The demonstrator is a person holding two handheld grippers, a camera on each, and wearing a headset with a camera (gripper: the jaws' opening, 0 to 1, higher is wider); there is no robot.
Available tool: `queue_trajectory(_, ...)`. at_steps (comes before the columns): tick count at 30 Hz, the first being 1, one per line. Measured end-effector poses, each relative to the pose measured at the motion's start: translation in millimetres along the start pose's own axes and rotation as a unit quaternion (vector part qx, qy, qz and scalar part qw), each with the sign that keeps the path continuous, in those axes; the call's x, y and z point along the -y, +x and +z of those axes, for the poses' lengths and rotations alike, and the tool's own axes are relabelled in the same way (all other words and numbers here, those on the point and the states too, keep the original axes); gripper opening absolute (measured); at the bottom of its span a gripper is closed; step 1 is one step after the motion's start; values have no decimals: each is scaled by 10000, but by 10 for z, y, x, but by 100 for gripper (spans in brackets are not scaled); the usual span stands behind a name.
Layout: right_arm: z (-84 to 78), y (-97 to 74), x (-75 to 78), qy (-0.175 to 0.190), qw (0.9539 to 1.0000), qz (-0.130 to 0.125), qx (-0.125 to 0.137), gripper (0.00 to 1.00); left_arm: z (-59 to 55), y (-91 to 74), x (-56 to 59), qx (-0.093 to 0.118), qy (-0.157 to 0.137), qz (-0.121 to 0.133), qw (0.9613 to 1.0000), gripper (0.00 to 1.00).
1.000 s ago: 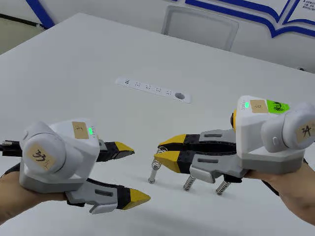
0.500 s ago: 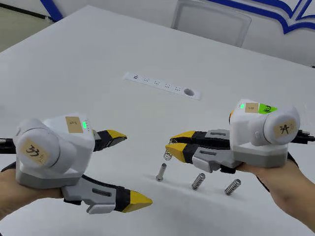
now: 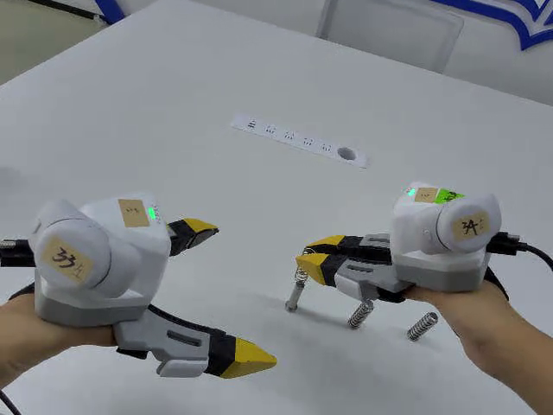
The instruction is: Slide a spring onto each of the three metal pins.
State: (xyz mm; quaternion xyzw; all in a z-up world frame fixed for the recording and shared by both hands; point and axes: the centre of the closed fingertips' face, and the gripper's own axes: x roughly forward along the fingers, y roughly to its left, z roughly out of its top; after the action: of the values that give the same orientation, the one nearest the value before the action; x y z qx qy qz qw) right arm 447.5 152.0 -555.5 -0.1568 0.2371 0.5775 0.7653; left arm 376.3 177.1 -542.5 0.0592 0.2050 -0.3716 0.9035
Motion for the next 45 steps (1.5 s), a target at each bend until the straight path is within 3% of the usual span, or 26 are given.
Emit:
queue_trajectory(6, -98, 67, 38, -41, 9998, -70, -190, 11, -28, 4, -1, -82, 10, -23, 10000, 100)
queue_trajectory(10, -105, 72, 34, 70, 9998, -58, -189, 11, 6, -1, 4, 21, -60, -53, 10000, 100)
queue_trajectory(26, -396, 206, 37, 212, 9985, -162, -484, 11, -63, -2, 10, -145, -1, -107, 9998, 98)
queue_trajectory(30, -476, 253, 48, 155, 9978, -208, -608, 11, -43, -16, -13, -89, -53, -67, 9999, 97)
queue_trajectory(38, -620, 326, 30, -110, 9957, -219, -888, 11, -86, -20, -36, -174, -46, -45, 9998, 97)
queue_trajectory(45, -627, 324, 44, -118, 9954, -245, -917, 12, -81, -21, -35, -150, -62, -52, 9999, 96)
